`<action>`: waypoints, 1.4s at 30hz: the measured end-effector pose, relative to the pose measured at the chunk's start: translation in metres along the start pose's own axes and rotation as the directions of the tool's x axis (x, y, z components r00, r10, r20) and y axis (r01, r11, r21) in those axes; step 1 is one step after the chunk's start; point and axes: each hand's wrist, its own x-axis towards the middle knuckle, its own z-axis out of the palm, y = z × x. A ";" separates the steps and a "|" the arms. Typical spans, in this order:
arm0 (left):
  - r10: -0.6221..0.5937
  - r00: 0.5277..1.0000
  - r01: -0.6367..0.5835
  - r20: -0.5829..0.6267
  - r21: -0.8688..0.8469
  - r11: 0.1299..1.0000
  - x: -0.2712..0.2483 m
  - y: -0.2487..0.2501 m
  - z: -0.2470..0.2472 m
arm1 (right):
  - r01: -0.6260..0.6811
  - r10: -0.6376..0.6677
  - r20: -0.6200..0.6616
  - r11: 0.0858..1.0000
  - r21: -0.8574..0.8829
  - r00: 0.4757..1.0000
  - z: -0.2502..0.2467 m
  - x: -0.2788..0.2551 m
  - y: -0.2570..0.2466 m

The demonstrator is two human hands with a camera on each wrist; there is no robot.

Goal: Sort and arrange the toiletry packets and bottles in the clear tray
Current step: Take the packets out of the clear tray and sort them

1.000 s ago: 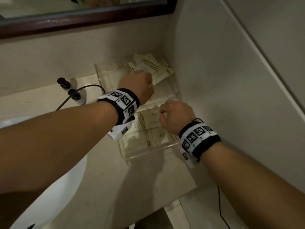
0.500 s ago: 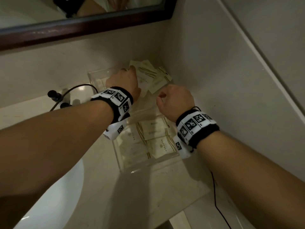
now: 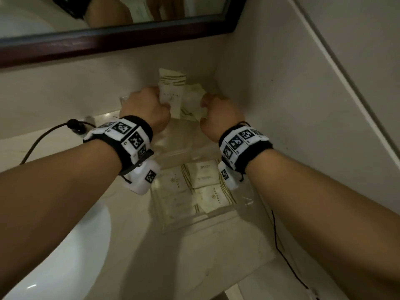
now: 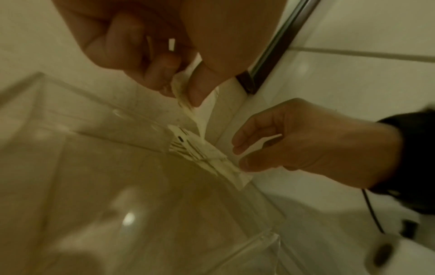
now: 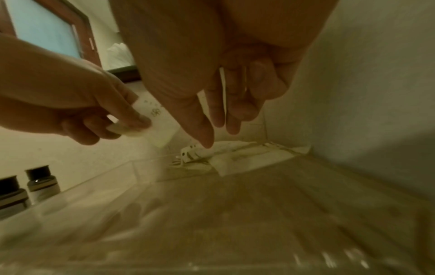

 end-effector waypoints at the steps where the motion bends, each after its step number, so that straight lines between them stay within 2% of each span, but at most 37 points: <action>1: -0.016 1.000 0.015 -0.008 -0.016 1.000 -0.001 -0.004 -0.003 | 0.013 -0.013 0.015 1.000 -0.029 1.000 -0.001 0.006 -0.004; 6: -0.062 0.996 0.062 -0.059 -0.011 0.998 -0.011 -0.025 -0.017 | 0.114 -0.096 0.109 0.978 -0.174 0.989 0.002 0.034 -0.021; 11: -0.054 0.990 0.046 -0.132 -0.056 0.997 -0.024 -0.040 -0.029 | 0.224 -0.198 0.118 0.931 -0.289 0.973 0.011 0.052 -0.027; 18: -0.073 0.983 0.062 -0.169 -0.068 0.996 -0.026 -0.048 -0.036 | 0.192 -0.167 0.102 0.925 -0.328 0.981 0.015 0.061 -0.025; 22: -0.061 0.981 0.049 -0.183 -0.066 0.997 -0.028 -0.044 -0.034 | 0.161 -0.151 0.059 0.950 -0.268 0.987 0.008 0.055 -0.025; 28: 0.022 0.986 -0.029 -0.167 -0.037 0.999 -0.032 -0.026 -0.026 | 0.140 -0.168 -0.111 0.964 -0.224 0.979 -0.005 0.004 -0.027; 33: 0.162 0.975 -0.170 -0.155 -0.044 0.984 -0.039 -0.004 -0.010 | 0.165 -0.193 -0.220 0.976 -0.142 0.956 0.001 -0.043 -0.012; 36: 0.278 0.947 -0.284 -0.160 -0.018 0.959 -0.045 0.009 0.002 | 0.148 -0.168 -0.212 0.983 -0.105 0.963 0.010 -0.069 -0.001; 42: 0.401 0.912 -0.399 -0.086 0.041 0.916 -0.059 0.031 0.017 | 0.186 -0.197 -0.087 0.975 -0.118 0.977 0.030 -0.118 0.017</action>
